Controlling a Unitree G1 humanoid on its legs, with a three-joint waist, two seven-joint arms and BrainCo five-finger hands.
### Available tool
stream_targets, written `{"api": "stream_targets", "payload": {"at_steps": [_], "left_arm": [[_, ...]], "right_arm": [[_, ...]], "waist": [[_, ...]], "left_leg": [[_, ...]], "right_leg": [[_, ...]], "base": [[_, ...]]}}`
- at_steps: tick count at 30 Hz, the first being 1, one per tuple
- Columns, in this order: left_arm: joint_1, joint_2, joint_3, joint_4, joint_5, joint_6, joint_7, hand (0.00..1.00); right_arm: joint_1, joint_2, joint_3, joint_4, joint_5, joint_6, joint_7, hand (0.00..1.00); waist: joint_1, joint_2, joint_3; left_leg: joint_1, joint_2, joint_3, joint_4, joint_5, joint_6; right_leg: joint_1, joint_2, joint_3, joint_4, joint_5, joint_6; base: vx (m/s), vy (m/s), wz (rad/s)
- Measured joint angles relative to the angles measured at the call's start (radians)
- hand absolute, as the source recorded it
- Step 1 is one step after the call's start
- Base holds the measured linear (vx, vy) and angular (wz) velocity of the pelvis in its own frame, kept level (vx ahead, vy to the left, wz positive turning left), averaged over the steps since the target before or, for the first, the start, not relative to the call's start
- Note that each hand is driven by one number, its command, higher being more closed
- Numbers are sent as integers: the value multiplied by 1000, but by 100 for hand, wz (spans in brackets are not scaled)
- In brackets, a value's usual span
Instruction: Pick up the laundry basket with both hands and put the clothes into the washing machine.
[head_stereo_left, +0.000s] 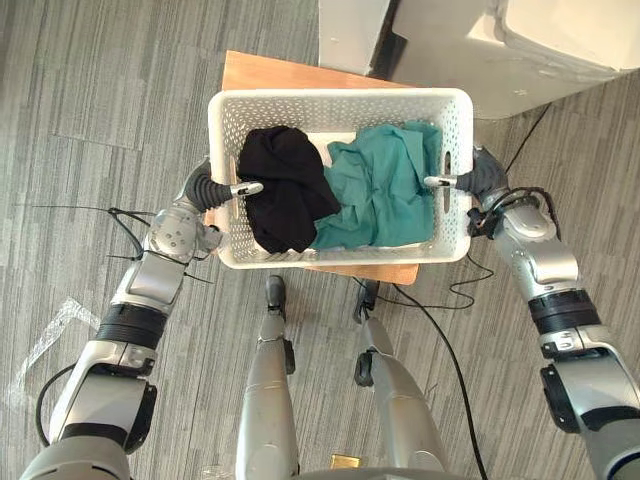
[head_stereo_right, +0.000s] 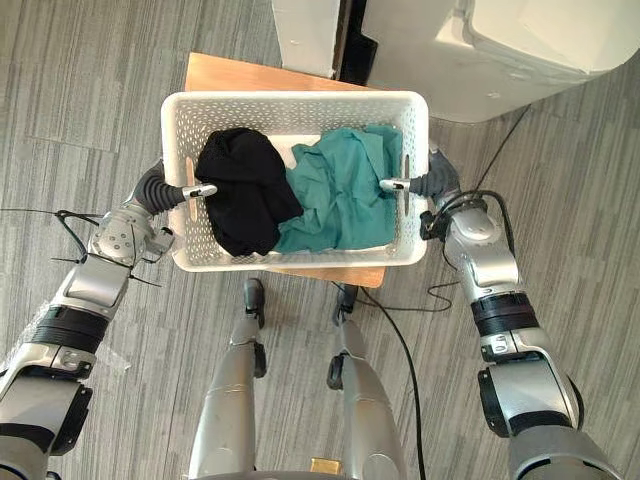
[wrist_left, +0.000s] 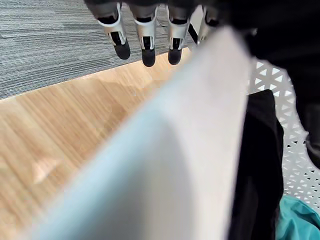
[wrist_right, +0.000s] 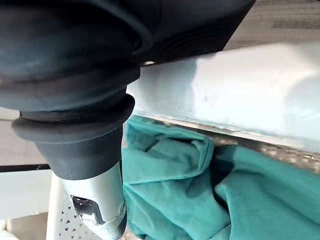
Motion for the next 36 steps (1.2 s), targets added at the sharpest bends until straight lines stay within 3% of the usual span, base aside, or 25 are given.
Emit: {"api": "stream_targets", "payload": {"at_steps": [2, 3, 4, 5, 12, 21, 26, 31, 36], "left_arm": [[0, -1, 1, 0, 0, 2, 6, 0], [0, -5, 3, 0, 1, 2, 14, 100], [0, -7, 5, 0, 1, 2, 16, 100], [0, -11, 11, 0, 3, 2, 18, 100], [-6, -58, 44, -1, 64, 11, 87, 100], [-45, -108, 83, -6, 138, 56, 167, 100], [-42, -141, 100, -20, 184, 87, 193, 100], [8, -224, 157, -93, 237, 122, 230, 100], [19, -335, 209, -191, 233, 138, 316, 100]], "right_arm": [[-35, 8, 2, 35, 2, -1, -1, 0], [-55, 12, 4, 57, 2, -2, -1, 0], [-65, 14, 4, 65, 2, -1, -2, 0], [-84, 18, 5, 85, 0, -1, -3, 100], [-198, 52, 3, 215, -83, 3, -57, 100], [-263, 68, 0, 290, -133, 25, -114, 100], [-277, 86, -3, 290, -220, 37, -124, 100], [-276, 134, -63, 243, -374, 75, -147, 100], [-269, 195, -163, 125, -493, 99, -196, 100]], "waist": [[0, 0, 0], [0, 0, 0], [1, 0, 0], [0, 0, 0], [1, 0, 0], [1, 0, 0], [3, 0, 0], [7, 0, 0], [9, 0, 17]], "left_leg": [[0, 1, 0, 0, 0, 0], [-1, 1, 0, 0, 0, 0], [-1, 1, 1, 0, 0, 0], [-2, 1, 1, 0, 0, 0], [-6, 0, 1, -1, 5, 4], [8, -4, 1, -37, 29, 1], [17, -4, 5, -39, 29, 1], [38, -8, 9, -50, 29, 1], [83, -15, 14, -58, 32, 1]], "right_leg": [[0, 1, 3, 0, 2, 1], [-1, 1, 5, 0, 4, 4], [-2, 1, 6, 0, 5, 5], [-3, 1, 6, 0, 7, 8], [-8, 1, 6, -1, 7, 13], [-8, 1, 7, -5, 20, -4], [-4, 2, 10, -6, 22, -6], [4, 2, 24, -7, 32, -19], [38, 4, 40, -9, 34, -21]], "base": [[-41, 10, -1], [-44, 13, -2], [-46, 14, -2], [-48, 13, -2], [-54, 8, -1], [-37, 14, 2], [-43, 24, -3], [-38, 38, -6], [-42, 44, -6]]}}
